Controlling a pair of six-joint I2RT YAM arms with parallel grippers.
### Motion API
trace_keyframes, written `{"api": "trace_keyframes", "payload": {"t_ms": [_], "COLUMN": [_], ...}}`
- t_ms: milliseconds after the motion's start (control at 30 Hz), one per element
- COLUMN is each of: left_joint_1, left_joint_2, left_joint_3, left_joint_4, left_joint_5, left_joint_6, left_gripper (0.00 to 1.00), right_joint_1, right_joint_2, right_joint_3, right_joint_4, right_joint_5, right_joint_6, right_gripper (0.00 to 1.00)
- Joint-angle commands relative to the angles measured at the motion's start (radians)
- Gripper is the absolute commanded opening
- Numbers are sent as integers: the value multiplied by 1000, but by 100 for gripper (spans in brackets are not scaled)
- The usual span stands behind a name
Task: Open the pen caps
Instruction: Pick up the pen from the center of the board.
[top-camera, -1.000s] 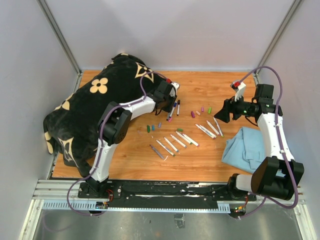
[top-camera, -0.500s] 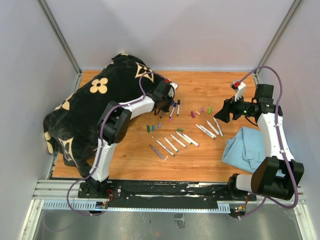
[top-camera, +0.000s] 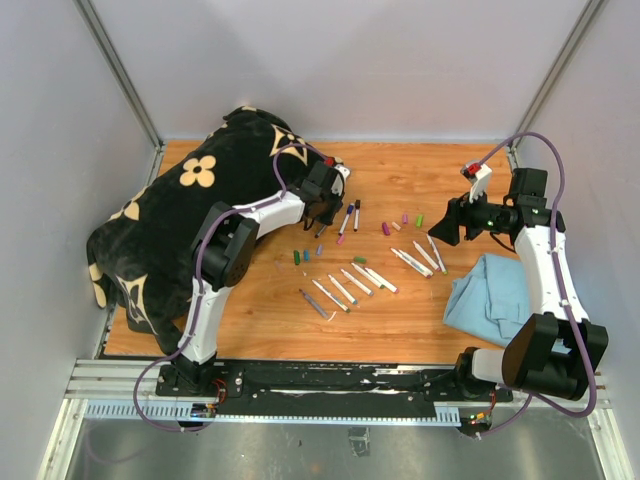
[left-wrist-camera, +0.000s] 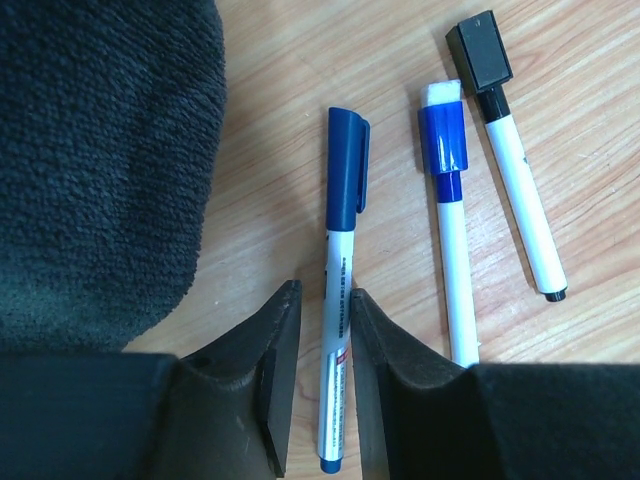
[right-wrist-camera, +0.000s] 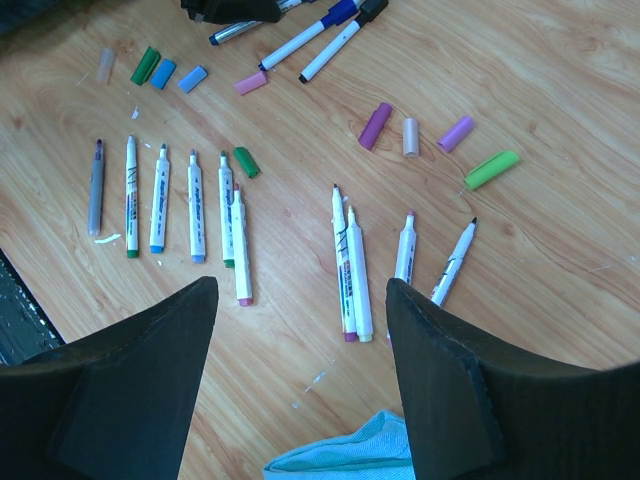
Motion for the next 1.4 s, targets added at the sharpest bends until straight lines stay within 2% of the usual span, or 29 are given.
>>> {"api": "trace_keyframes", "payload": {"t_ms": [0,100,400,667,900,1167,1367], "left_joint_1": [9,12,22,29,33,36,45], "left_joint_2": [-10,2,10,-21,-100,-182,-228], "left_joint_3": [4,15,42,56,-26,-115,-171], "left_joint_4": [-89,-108,-121,-97,0,77,119], "left_joint_5": [9,29,46,18,48,124,174], "left_joint_6": [23,28,37,41,38,24,1], "left_gripper": [30,26,1,0,0,1,0], "right_joint_1": [18,19,32,56,108,160,169], "right_joint_2": [-6,-3,-4,-1,-12,-68,-82], "right_joint_3": [-6,-4,-7,-13,-50,-134,-219], "right_joint_4": [-16,-17,-17,-15,47,225,458], "right_joint_5": [-4,-6,-15,-59,-107,-175,-279], "right_joint_6": [-17,-17,-15,-10,37,165,347], "right_gripper": [70,70,70,69,69,69,70]}}
